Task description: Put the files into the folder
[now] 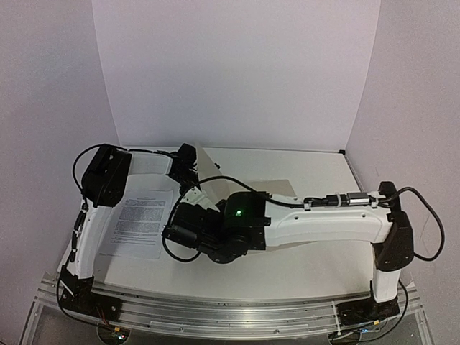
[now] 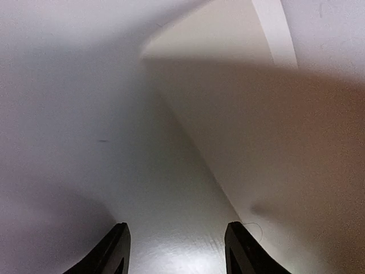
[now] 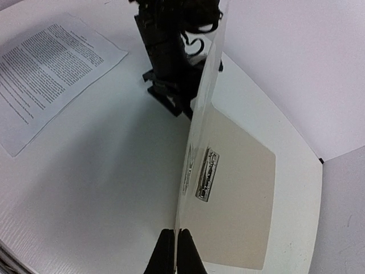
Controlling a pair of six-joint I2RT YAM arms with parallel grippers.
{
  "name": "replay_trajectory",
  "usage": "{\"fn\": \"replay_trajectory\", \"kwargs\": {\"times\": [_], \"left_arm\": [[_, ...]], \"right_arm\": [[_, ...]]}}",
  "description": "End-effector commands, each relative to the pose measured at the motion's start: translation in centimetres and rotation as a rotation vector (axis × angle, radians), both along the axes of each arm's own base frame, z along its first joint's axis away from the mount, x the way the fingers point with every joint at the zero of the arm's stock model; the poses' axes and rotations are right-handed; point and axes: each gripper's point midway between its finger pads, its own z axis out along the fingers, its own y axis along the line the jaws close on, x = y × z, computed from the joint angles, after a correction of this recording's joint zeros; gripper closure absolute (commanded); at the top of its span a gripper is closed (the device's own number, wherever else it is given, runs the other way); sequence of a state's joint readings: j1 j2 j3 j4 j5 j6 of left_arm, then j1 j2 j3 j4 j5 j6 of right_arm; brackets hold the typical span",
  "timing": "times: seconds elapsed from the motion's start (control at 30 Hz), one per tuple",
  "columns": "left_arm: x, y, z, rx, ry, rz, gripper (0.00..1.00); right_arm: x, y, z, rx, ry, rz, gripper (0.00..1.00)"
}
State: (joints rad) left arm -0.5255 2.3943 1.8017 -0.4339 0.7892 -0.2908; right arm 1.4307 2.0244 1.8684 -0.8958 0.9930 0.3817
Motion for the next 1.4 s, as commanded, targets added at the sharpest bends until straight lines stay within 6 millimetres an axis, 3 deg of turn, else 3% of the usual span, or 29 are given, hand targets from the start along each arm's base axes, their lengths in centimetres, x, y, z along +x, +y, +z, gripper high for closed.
{"fn": "replay_trajectory", "kwargs": {"times": [0.0, 0.07, 0.2, 0.3, 0.4, 0.57, 0.7, 0.77, 0.87, 0.97, 1.03, 1.1, 1.2, 1.27, 1.33, 1.37], "left_arm": [[5.6, 7.4, 2.2, 0.165, -0.162, 0.109, 0.42], [6.2, 9.2, 2.4, 0.213, -0.181, 0.114, 0.41], [7.2, 11.6, 3.8, 0.238, -0.191, 0.133, 0.41], [7.8, 12.3, 5.9, 0.235, -0.256, 0.130, 0.41], [8.3, 12.2, 7.5, 0.232, -0.301, 0.135, 0.41], [8.7, 12.3, 9.3, 0.232, -0.338, 0.147, 0.41], [8.1, 12.6, 10.6, 0.231, -0.371, 0.132, 0.40], [8.0, 13.0, 11.3, 0.237, -0.394, 0.133, 0.39], [8.1, 13.6, 12.4, 0.231, -0.412, 0.152, 0.39], [7.3, 13.9, 13.2, 0.229, -0.416, 0.153, 0.39], [6.6, 14.4, 13.9, 0.234, -0.427, 0.161, 0.39], [5.8, 14.9, 14.2, 0.237, -0.425, 0.168, 0.39], [4.5, 16.0, 15.1, 0.233, -0.418, 0.174, 0.37], [3.8, 17.8, 15.0, 0.250, -0.393, 0.201, 0.32], [3.1, 19.9, 15.1, 0.264, -0.361, 0.246, 0.24], [2.7, 21.3, 14.6, 0.277, -0.332, 0.274, 0.20]], "right_arm": [[1.0, -1.2, -5.9, -0.086, 0.057, -0.152, 1.00], [1.3, -1.8, -7.8, -0.130, 0.093, -0.191, 1.00], [1.1, -1.0, -10.1, -0.128, 0.156, -0.207, 1.00], [0.9, 0.1, -11.0, -0.087, 0.189, -0.209, 1.00], [0.9, 2.6, -10.8, 0.005, 0.217, -0.175, 0.99], [1.2, 5.5, -10.4, 0.068, 0.219, -0.124, 0.82], [0.3, 6.3, -11.0, 0.064, 0.280, -0.067, 0.51], [-0.5, 7.8, -10.1, 0.102, 0.332, 0.008, 0.36], [-2.3, 11.4, -6.4, 0.245, 0.413, 0.179, 0.17], [-3.7, 12.9, -2.3, 0.359, 0.433, 0.321, 0.09], [-3.0, 11.8, -1.2, 0.403, 0.435, 0.313, 0.06], [-0.9, 9.6, 0.0, 0.479, 0.461, 0.255, 0.06], [3.4, 4.5, -1.3, 0.544, 0.491, 0.052, 0.07], [6.3, 0.4, -3.0, 0.574, 0.510, -0.105, 0.08], [8.1, -2.1, -4.2, 0.603, 0.524, -0.210, 0.10], [8.7, -2.5, -4.4, 0.609, 0.524, -0.227, 0.10]]}}
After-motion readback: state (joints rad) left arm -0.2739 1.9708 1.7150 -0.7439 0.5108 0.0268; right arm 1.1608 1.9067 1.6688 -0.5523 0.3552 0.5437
